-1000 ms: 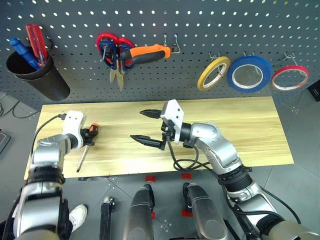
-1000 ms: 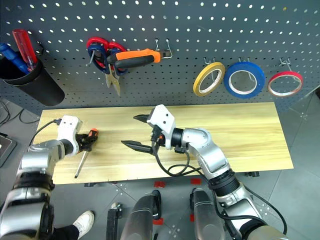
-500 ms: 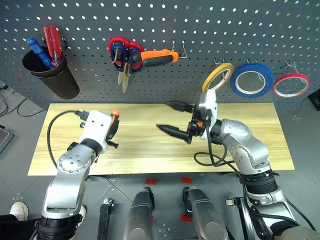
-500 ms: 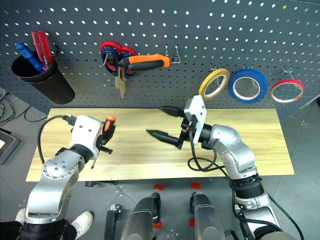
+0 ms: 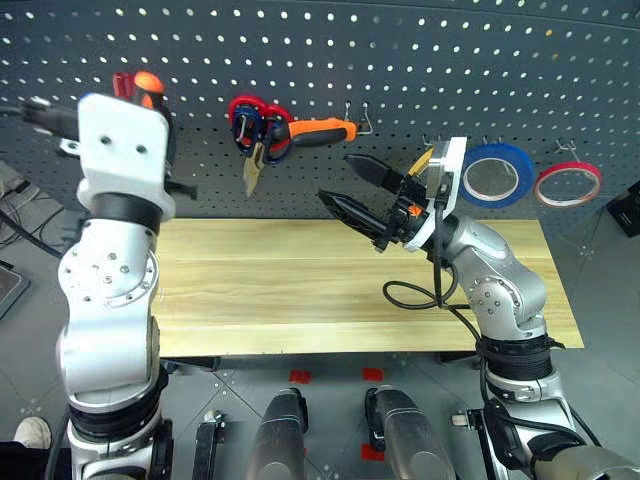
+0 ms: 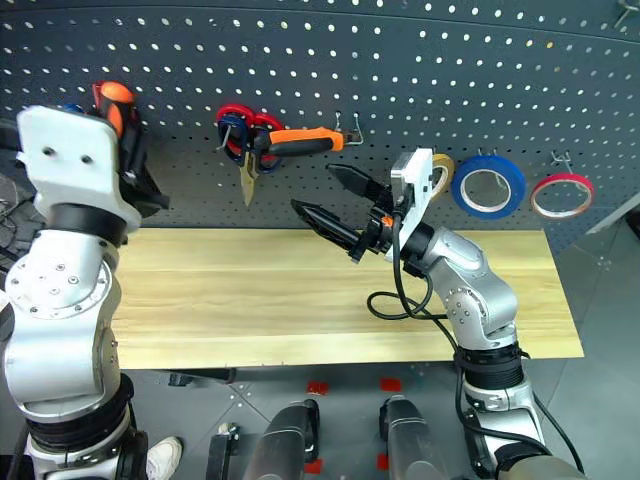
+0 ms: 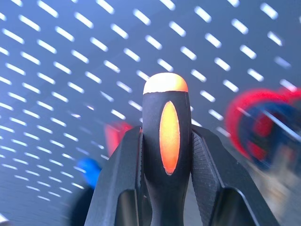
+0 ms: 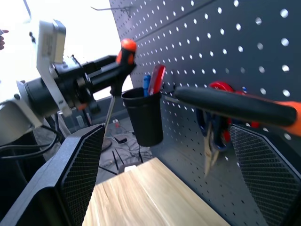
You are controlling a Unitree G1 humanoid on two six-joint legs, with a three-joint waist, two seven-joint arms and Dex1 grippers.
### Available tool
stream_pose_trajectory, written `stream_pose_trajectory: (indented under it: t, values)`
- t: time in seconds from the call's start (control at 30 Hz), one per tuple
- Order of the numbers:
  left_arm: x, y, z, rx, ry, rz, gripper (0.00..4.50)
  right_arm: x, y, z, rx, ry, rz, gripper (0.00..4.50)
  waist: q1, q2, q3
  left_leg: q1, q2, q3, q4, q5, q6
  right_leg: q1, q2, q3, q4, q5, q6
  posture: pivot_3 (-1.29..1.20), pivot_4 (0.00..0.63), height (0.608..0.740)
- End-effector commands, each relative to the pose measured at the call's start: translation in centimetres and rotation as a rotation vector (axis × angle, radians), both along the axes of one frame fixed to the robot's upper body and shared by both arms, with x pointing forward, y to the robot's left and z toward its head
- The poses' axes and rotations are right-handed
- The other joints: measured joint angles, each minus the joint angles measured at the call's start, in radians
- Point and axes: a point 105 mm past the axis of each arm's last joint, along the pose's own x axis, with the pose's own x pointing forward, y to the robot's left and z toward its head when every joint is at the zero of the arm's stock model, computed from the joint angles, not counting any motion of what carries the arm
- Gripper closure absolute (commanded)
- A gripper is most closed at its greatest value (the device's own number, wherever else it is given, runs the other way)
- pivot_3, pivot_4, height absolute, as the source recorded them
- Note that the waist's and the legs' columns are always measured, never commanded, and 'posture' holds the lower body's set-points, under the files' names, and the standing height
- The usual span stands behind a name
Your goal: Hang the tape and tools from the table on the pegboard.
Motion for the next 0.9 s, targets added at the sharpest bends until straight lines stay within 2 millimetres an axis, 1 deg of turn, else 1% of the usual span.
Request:
stream_pose_trajectory:
  t: [0.03, 0.17, 0.33, 0.4, 0.47, 0.57, 0.73, 0.9]
  values:
    - [-1.5, 0.6, 2.4, 0.032, -0.136, 0.067, 3.51, -0.7, -0.5, 1.3, 0.031, -0.051, 0.011, 0.0, 0.002, 0.0, -0.005, 0.0, 0.0, 0.0, 0.0, 0.0, 0.0, 0.0, 0.0, 0.0, 0.0, 0.0, 0.0, -0.01, 0.2, 0.74]
    - [-1.8, 1.4, 4.5, 0.05, -0.23, 0.126, 3.51, -0.6, -0.4, 1.8, 0.047, -0.062, 0.006, 0.0, 0.003, 0.0, -0.011, 0.0, 0.0, 0.0, 0.001, 0.0, 0.0, 0.0, 0.0, 0.0, 0.0, 0.0, 0.0, -0.01, 0.2, 0.74]
    - [-0.6, 2.2, 6.3, 0.033, -0.284, 0.128, 3.51, -0.7, 0.1, 2.4, 0.076, -0.078, 0.01, 0.0, 0.002, 0.0, -0.018, 0.0, 0.0, 0.0, 0.001, 0.0, 0.0, 0.0, 0.0, 0.0, 0.001, 0.0, 0.0, -0.01, 0.199, 0.74]
    - [-0.1, 2.3, 7.4, 0.023, -0.325, 0.125, 3.51, -0.6, 0.3, 2.7, 0.079, -0.085, 0.012, 0.0, 0.004, 0.0, -0.018, 0.0, 0.0, 0.0, 0.001, 0.0, 0.0, 0.0, 0.0, 0.0, 0.001, 0.0, 0.0, -0.01, 0.199, 0.74]
    - [0.5, 2.6, 7.8, 0.006, -0.34, 0.123, 3.51, -0.5, 0.4, 2.7, 0.079, -0.088, 0.009, 0.0, 0.005, 0.0, -0.018, 0.0, 0.0, 0.0, 0.001, 0.0, 0.0, 0.0, 0.0, 0.0, 0.001, 0.0, 0.0, -0.01, 0.199, 0.74]
    - [1.7, 3.5, 7.4, -0.046, -0.326, 0.122, 3.51, -0.4, 0.7, 2.7, 0.081, -0.089, 0.003, 0.0, 0.003, 0.0, -0.019, 0.0, 0.0, 0.001, 0.001, 0.0, 0.0, 0.0, 0.0, 0.0, 0.001, 0.0, 0.0, -0.01, 0.199, 0.74]
    - [2.8, 4.7, 6.7, -0.103, -0.308, 0.121, 3.51, -0.3, 1.0, 2.9, 0.086, -0.09, -0.008, 0.0, 0.001, 0.0, -0.019, 0.0, 0.0, 0.002, 0.001, 0.0, 0.0, -0.001, 0.0, 0.0, 0.002, 0.0, 0.0, -0.03, 0.201, 0.74]
    - [4.5, 5.6, 5.1, -0.193, -0.243, 0.124, 3.51, -0.3, 1.0, 2.2, 0.06, -0.086, -0.009, 0.0, 0.001, 0.0, -0.022, 0.0, 0.0, 0.002, 0.002, 0.0, 0.0, -0.002, 0.0, 0.001, 0.002, 0.0, 0.0, -0.03, 0.201, 0.74]
